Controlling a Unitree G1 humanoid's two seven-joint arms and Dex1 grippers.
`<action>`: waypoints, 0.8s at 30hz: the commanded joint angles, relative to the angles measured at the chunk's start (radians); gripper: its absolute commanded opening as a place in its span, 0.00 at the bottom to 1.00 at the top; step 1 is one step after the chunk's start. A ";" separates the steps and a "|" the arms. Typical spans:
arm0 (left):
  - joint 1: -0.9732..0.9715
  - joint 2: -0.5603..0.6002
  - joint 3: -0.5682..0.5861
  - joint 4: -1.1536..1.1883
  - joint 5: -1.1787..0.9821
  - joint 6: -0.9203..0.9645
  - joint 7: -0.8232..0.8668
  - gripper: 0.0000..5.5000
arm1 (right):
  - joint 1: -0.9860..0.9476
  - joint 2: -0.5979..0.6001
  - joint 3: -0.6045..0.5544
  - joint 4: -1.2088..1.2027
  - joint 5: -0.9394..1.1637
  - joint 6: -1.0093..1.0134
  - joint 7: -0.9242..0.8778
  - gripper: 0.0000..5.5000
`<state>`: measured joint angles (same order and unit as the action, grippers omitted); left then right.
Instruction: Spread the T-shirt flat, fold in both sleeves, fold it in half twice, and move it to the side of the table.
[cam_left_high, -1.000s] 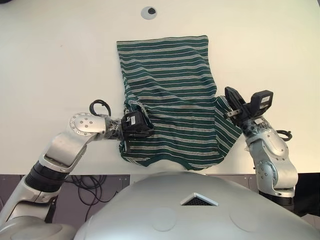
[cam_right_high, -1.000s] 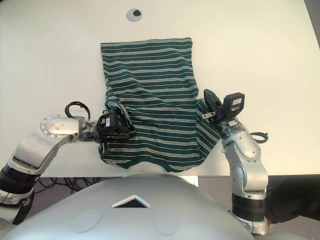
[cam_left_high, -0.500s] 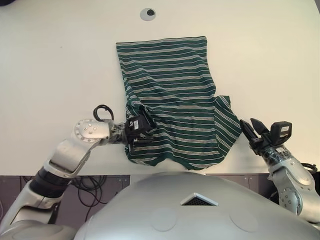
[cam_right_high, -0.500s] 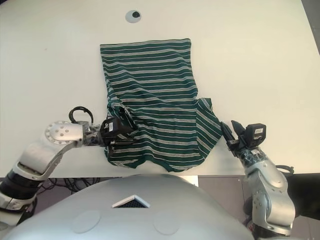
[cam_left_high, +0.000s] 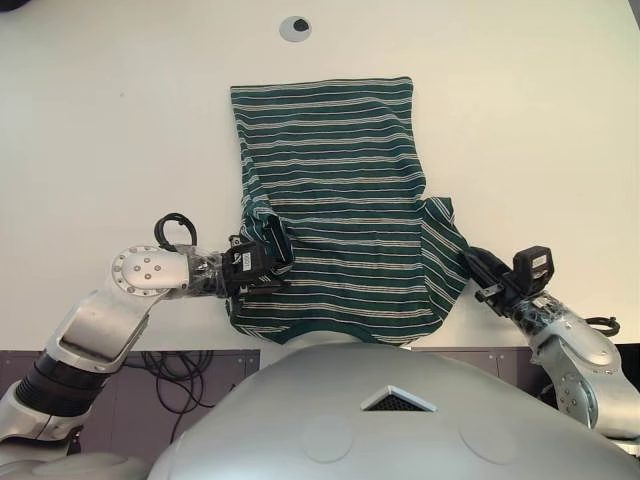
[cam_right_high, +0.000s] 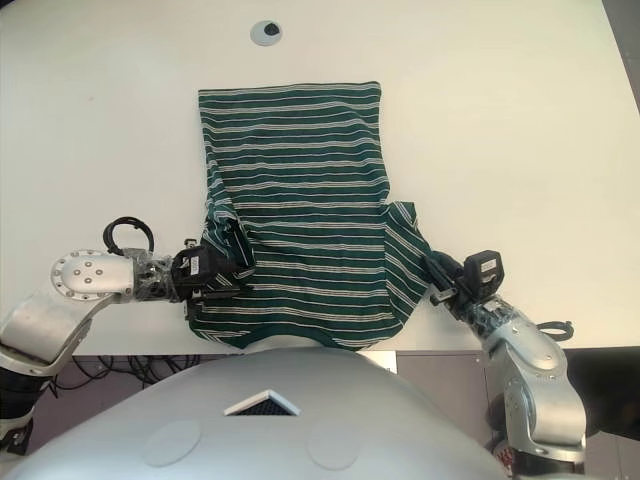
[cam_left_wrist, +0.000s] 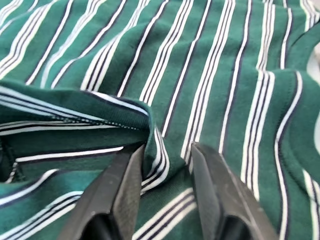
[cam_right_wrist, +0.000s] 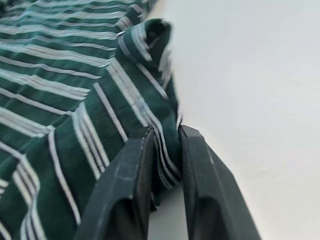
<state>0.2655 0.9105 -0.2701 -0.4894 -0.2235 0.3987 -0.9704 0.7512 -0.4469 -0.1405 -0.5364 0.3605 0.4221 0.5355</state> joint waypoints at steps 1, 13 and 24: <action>-0.018 -0.016 0.016 0.001 0.001 0.001 0.012 0.29 | 0.049 -0.023 0.039 0.025 -0.036 0.035 -0.001 0.04; -0.024 0.000 0.087 -0.027 -0.012 -0.027 0.000 0.39 | 0.029 -0.008 0.011 -0.095 0.025 0.051 -0.007 0.00; 0.051 0.005 0.150 -0.042 -0.086 -0.069 -0.060 0.40 | -0.080 -0.041 0.111 -0.299 0.017 0.168 -0.038 0.00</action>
<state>0.2953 0.8978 -0.1125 -0.5195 -0.3077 0.3537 -1.0101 0.7047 -0.4576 -0.0580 -0.8060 0.3854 0.5600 0.5086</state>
